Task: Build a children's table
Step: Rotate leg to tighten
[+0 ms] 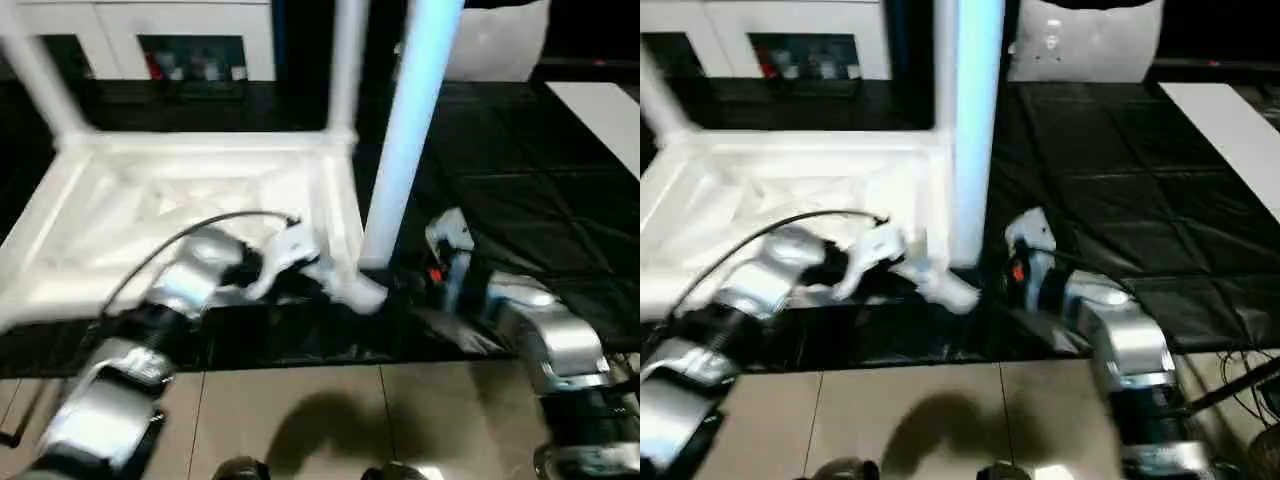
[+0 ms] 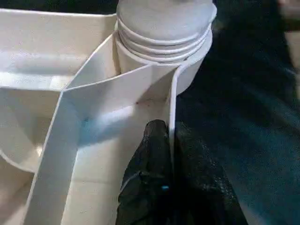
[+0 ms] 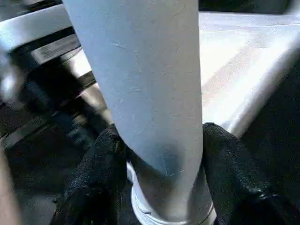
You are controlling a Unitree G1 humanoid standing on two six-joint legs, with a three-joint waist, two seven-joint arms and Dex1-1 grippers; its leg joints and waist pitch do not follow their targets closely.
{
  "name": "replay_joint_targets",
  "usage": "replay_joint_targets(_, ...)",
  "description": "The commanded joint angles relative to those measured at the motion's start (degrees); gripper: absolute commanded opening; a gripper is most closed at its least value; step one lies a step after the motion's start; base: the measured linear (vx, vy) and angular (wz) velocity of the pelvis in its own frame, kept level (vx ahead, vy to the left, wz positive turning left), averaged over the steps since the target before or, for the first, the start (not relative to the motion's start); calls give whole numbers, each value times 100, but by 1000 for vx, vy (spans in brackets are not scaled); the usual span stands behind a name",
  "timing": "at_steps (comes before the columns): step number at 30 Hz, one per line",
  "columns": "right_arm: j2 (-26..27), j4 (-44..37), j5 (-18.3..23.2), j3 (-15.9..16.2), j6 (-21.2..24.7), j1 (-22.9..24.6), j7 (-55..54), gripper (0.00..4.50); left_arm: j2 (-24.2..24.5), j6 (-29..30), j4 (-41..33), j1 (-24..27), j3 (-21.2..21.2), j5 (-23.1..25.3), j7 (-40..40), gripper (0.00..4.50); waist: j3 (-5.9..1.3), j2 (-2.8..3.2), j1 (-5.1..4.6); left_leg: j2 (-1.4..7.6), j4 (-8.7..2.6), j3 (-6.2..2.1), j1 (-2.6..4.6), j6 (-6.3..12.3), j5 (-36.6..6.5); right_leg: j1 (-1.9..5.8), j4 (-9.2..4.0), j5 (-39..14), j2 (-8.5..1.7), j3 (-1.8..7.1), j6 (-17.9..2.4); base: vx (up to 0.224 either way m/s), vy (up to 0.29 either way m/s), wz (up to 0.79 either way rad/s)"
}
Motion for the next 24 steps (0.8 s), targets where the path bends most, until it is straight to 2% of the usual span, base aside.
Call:
replay_joint_targets(1,641,181,16,533,134,-257,-526,199,-665,84,259,-142,75,-188,902,0,-305,-91,27,223,-459,-104,4,200,-690,236,-565,-1429,-410,325,-1107,0,0,0)
replay_joint_targets(3,1036,541,-134,435,28,-477,-1283,199,-906,142,487,-291,205,-201,1344,0,-304,-62,-20,213,-460,-90,9,176,-626,207,-562,-1264,-389,333,-1146,0,0,0)
replay_joint_targets(6,1542,1039,-370,252,-107,-800,-2203,199,-1159,124,771,-463,340,-158,1726,0,-324,-64,-72,195,-460,-103,-10,157,-522,229,-531,-1002,-374,337,-1174,0,0,0)
replay_joint_targets(7,1699,1173,-439,173,-150,-896,-2491,199,-1203,79,842,-503,332,-115,1786,0,-348,-57,-75,194,-450,-102,-8,223,-359,250,-503,-685,-370,342,-1221,0,0,0)
replay_joint_targets(8,1835,1247,-426,91,-204,-950,-2623,234,-1232,48,902,-535,312,-80,1808,0,-357,-50,-79,189,-437,-93,-4,334,-205,251,-474,-310,-359,346,-1292,0,0,0)
replay_joint_targets(9,1875,1237,-433,77,-218,-946,-2656,234,-1231,33,909,-537,293,-59,1794,0,-366,-47,-79,188,-431,-85,2,402,-140,249,-463,-139,-361,351,-1329,0,0,0)
replay_joint_targets(10,1909,1228,-439,65,-230,-942,-2683,268,-1230,21,916,-539,278,-43,1781,0,-372,-43,-78,191,-430,-90,1,458,-67,261,-444,22,-359,346,-1367,0,0,0)
replay_joint_targets(11,1967,1145,-439,47,-254,-884,-2700,271,-1192,-35,934,-528,225,25,1705,0,-373,-56,-78,187,-421,-79,1,622,3,275,-428,339,-359,347,-1438,0,0,0)
replay_joint_targets(12,1970,1094,-433,44,-256,-844,-2698,271,-1164,-67,939,-517,198,60,1662,0,-363,-37,-74,192,-426,-80,1,696,-15,274,-438,358,-363,342,-1457,0,0,0)
replay_joint_targets(16,1804,874,-398,-23,-378,-628,-2570,309,-1019,-158,981,-474,160,118,1505,0,-342,-36,-60,217,-451,-75,22,639,-331,262,-492,-107,-377,352,-1417,0,0,0)
replay_joint_targets(18,1594,682,-343,-38,-447,-485,-2314,326,-907,-250,965,-427,104,168,1344,0,-343,-33,-46,219,-455,-74,18,609,-365,272,-496,-146,-377,355,-1384,0,0,0)
replay_joint_targets(21,1458,545,-300,-37,-488,-397,-2121,354,-840,-319,936,-387,82,190,1229,0,-360,-37,-29,215,-446,-79,13,681,-179,287,-463,160,-369,350,-1411,0,0,0)
replay_joint_targets(22,969,127,-64,-60,-486,-158,-1413,363,-608,-544,797,-248,-10,206,804,0,-364,-31,-13,216,-433,-77,8,768,-115,302,-454,346,-373,350,-1431,0,0,0)
replay_joint_targets(23,969,127,-64,-60,-486,-158,-1413,371,-608,-544,797,-248,-10,206,804,0,-372,-48,21,224,-415,-77,2,897,25,322,-426,642,-370,358,-1426,0,0,0)
replay_joint_targets(24,659,-66,58,-55,-486,-46,-974,379,-473,-665,688,-153,-65,179,510,0,-384,-46,31,217,-404,-78,1,960,79,331,-408,784,-362,348,-1441,0,0,0)
